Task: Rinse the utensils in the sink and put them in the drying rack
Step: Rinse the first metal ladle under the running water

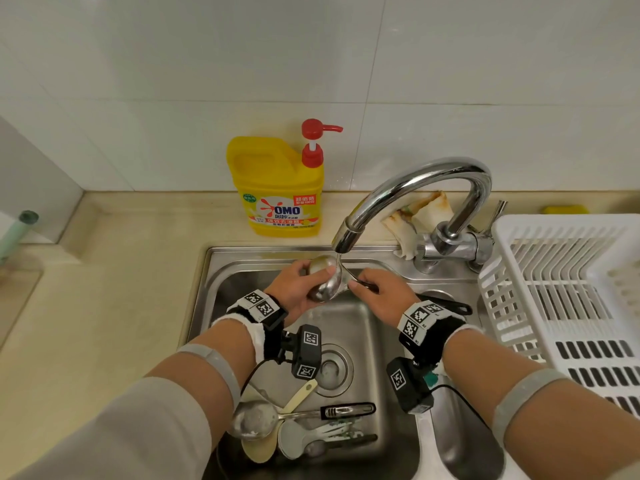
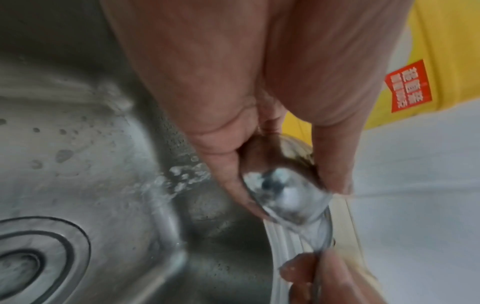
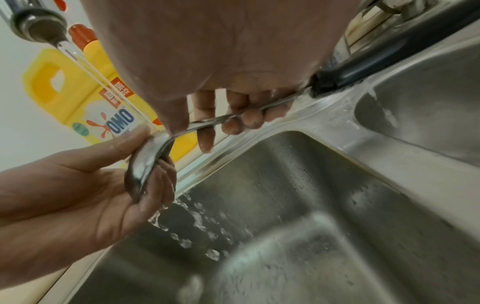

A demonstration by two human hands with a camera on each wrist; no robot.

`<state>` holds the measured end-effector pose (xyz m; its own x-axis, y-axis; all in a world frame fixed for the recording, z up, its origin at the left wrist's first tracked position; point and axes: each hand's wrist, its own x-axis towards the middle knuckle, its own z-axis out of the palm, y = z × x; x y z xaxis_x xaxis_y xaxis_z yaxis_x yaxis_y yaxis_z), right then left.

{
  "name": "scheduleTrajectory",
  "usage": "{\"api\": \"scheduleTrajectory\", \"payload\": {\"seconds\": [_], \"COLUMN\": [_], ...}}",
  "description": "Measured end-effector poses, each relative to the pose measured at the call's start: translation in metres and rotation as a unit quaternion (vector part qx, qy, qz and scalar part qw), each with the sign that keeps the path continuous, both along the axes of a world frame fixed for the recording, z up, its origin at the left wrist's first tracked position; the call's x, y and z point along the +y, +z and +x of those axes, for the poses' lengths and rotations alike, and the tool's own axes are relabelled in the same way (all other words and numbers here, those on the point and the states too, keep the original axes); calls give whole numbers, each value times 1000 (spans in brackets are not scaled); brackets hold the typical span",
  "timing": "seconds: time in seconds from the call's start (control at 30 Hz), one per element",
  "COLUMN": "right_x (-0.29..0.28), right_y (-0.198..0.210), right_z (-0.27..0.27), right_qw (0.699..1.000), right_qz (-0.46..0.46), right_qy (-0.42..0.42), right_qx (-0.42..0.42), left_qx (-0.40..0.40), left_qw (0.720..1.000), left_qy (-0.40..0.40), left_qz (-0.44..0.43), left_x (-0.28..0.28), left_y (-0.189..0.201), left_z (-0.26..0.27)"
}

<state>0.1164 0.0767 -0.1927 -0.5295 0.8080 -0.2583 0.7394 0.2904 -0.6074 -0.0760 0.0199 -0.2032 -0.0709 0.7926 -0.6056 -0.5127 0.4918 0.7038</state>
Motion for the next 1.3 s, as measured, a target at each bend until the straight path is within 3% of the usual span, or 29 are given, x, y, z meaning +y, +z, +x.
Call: {"api": "scheduleTrajectory", "payload": {"seconds": [0.2,0.3,0.43,0.6,0.9,1.2,1.3], "right_x": [6,12,16,16,10,15,16], "right_y": [6,1,-5,-3,2,2,-1], "right_z": [-3,-4,-7,-18,-34,-29,-25], "right_qw": [995,988,993,992,996,992,994], "right_qz": [16,66,56,68,53,5,4], "right_qy": [53,71,55,28,38,34,7], "right_qx": [-78,-121,-84,-101,-53,-121,-105], "left_qx": [-17,-14,-1,8,102,157,171], "left_qw": [1000,999,996,992,979,960,951], "left_qy": [22,51,83,124,175,232,259], "left_qz": [6,1,-11,-17,-28,-26,-18], "left_x": [-7,-12,-19,-27,-34,-34,-36], "left_y": [0,1,0,-2,-1,3,7], "left_z": [-26,-42,-62,-79,-88,-100,-105]}}
